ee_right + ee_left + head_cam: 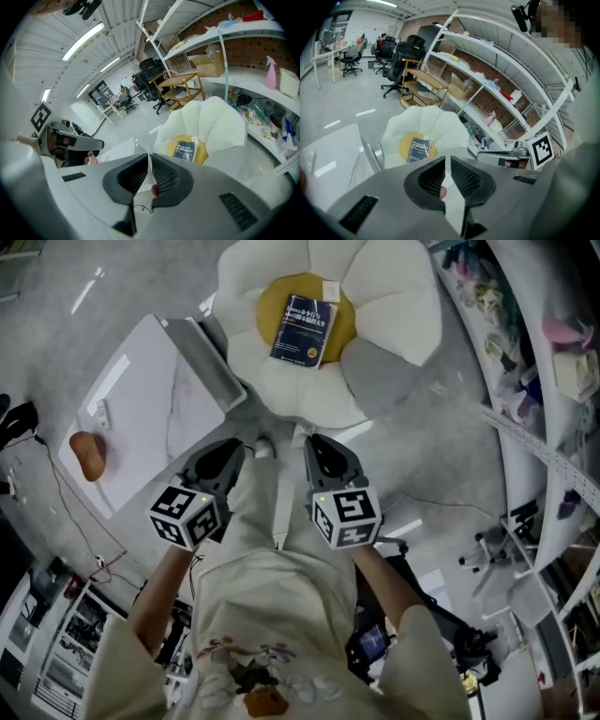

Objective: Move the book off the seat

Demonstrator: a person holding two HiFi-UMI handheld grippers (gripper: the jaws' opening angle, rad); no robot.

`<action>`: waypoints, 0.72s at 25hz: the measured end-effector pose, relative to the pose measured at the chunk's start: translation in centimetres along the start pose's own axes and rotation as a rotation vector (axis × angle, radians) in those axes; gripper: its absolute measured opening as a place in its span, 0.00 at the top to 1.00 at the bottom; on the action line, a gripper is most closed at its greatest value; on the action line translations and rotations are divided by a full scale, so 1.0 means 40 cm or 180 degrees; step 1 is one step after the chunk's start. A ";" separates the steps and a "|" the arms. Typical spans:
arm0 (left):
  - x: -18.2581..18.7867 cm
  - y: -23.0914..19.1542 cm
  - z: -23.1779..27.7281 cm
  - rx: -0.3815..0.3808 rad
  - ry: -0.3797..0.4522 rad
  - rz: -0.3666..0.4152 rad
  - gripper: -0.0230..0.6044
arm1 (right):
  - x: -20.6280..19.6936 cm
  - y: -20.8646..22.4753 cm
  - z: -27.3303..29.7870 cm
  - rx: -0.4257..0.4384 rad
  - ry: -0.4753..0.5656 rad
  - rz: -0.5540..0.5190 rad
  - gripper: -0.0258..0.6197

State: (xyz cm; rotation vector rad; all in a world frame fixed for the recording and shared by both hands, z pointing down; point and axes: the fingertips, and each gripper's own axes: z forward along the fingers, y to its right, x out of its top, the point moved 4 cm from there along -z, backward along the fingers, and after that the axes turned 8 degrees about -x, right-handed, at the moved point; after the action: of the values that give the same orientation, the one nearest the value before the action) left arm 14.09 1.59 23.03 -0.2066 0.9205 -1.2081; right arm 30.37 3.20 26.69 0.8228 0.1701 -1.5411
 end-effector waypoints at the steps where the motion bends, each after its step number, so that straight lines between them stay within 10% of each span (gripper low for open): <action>1: 0.001 -0.013 0.023 -0.0004 -0.0013 0.0013 0.93 | -0.002 0.010 0.019 -0.0011 -0.0009 -0.0007 0.94; 11: -0.040 -0.192 0.271 -0.0010 -0.0206 0.0369 0.83 | -0.081 0.133 0.284 -0.0038 -0.0123 0.0132 0.77; 18: -0.110 -0.324 0.432 -0.0177 -0.0377 0.0164 0.61 | -0.158 0.210 0.447 -0.0176 -0.0228 0.0345 0.62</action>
State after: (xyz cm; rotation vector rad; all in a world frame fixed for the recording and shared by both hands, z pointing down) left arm 16.78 -5.12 43.83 -0.2941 0.8516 -1.1117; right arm 30.58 -3.19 46.43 0.7207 0.1134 -1.4553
